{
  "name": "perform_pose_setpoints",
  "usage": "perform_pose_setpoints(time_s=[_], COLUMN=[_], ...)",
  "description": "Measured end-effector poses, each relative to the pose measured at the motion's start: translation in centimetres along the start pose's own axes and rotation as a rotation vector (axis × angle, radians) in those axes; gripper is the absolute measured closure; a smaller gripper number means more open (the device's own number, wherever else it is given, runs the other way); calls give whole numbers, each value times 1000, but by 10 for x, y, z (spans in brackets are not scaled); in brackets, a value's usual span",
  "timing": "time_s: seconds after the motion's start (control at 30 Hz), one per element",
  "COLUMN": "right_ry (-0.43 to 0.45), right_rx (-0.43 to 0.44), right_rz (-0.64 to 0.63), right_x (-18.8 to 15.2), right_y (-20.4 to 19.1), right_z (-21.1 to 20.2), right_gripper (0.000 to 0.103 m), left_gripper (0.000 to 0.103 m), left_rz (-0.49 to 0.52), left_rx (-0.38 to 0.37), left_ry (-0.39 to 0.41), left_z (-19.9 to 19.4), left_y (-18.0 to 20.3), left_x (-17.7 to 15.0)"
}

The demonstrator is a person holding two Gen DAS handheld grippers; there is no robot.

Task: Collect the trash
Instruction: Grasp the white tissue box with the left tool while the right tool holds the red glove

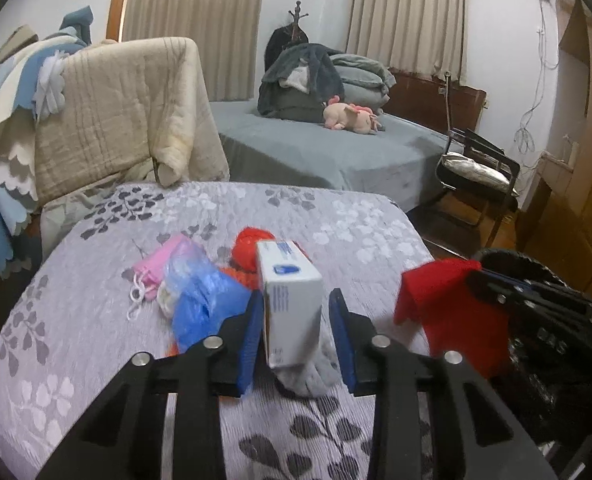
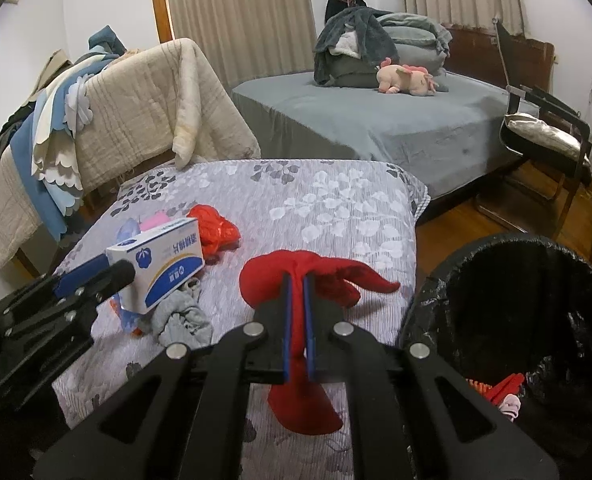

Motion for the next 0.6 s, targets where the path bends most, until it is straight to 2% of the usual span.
perform_pose_setpoints(time_s=[0.1, 0.23, 0.3, 0.4, 0.43, 0.5, 0.6], right_ry=[-6, -3, 0, 1, 1, 2, 6], right_rx=[-3, -6, -8, -11, -11, -12, -10], right_rz=[3, 1, 0, -1, 1, 2, 2], right_x=[0, 0, 1, 2, 2, 3, 6], right_y=[0, 1, 1, 2, 2, 2, 3], right_z=[1, -1, -2, -3, -3, -3, -5], right_gripper=[98, 98, 98, 98, 98, 98, 98], left_gripper=[64, 49, 46, 46, 50, 64, 67], left_rz=[19, -2, -6, -1, -1, -4, -18], left_rx=[4, 31, 46, 52, 51, 47, 43], left_ry=[-24, -39, -31, -28, -31, -41, -33], left_z=[6, 16, 18, 23, 25, 29, 26], left_y=[3, 0, -2, -3, -4, -4, -5], left_x=[-6, -3, 0, 6, 7, 8, 8])
Point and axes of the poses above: each gripper's, at about its wrist camera, not at the fingertips, and z roughly the way its jaws point, y to its right, x to its top, the point moved 3 cm from there along z, roughly the way its jaws point, and after that the axes turned 7 degrees about z, right-handed, at the moved point
